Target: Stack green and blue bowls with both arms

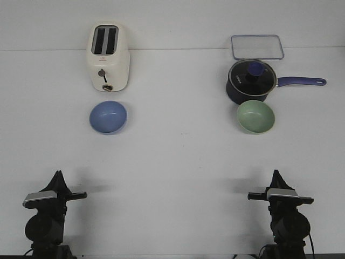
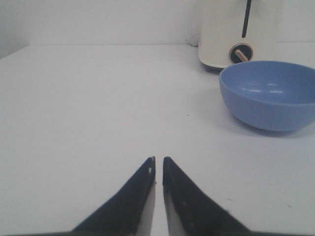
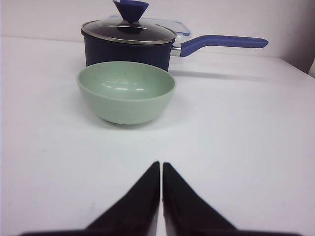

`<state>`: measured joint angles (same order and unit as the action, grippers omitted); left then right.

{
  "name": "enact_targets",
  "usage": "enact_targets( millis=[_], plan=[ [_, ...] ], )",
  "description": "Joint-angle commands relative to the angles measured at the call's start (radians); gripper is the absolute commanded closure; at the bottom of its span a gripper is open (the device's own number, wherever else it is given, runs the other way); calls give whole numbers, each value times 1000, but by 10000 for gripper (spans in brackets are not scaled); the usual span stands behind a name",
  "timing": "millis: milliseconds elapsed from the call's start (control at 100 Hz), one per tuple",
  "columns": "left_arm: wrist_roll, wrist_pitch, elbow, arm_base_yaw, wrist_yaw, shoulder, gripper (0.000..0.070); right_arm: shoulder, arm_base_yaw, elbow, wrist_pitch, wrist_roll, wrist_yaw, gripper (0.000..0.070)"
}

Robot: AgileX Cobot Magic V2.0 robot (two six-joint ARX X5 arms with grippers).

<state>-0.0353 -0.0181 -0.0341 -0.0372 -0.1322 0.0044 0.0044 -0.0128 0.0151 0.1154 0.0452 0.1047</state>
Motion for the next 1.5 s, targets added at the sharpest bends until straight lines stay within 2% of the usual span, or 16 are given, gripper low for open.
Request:
enact_targets(
  millis=[0, 330, 460, 770, 890, 1000, 1050, 1170, 1220, 1310, 1490],
  plan=[
    [2, -14, 19, -1, 2, -1, 685, -3, 0, -2, -11, -3, 0, 690],
    [2, -14, 19, -1, 2, -1, 685, -3, 0, -2, -11, -11, -5, 690],
    [2, -14, 19, -1, 2, -1, 685, -3, 0, -2, -3, -170, -66, 690],
    [2, -14, 20, -1, 2, -2, 685, -3, 0, 13, -6, -381, -109, 696],
    [2, -14, 20, -1, 2, -2, 685, 17, 0, 136, 39, -489, -104, 698],
    [2, -14, 20, -1, 2, -2, 685, 134, 0, 314, 85, -479, -77, 693],
    [2, -13, 20, -1, 2, -2, 685, 219, 0, 402, 110, -441, -70, 651],
    [2, -14, 20, -1, 2, -2, 685, 465, -1, 614, 201, -359, -29, 358],
    [2, -13, 20, -1, 2, -2, 685, 575, -2, 698, 248, -337, 4, 280],
    [2, -14, 20, -1, 2, -2, 685, 781, -11, 833, 312, -310, 28, 249],
    [2, -14, 20, -1, 2, -2, 685, 1172, -68, 1046, 377, -271, -2, 246]
  ],
)
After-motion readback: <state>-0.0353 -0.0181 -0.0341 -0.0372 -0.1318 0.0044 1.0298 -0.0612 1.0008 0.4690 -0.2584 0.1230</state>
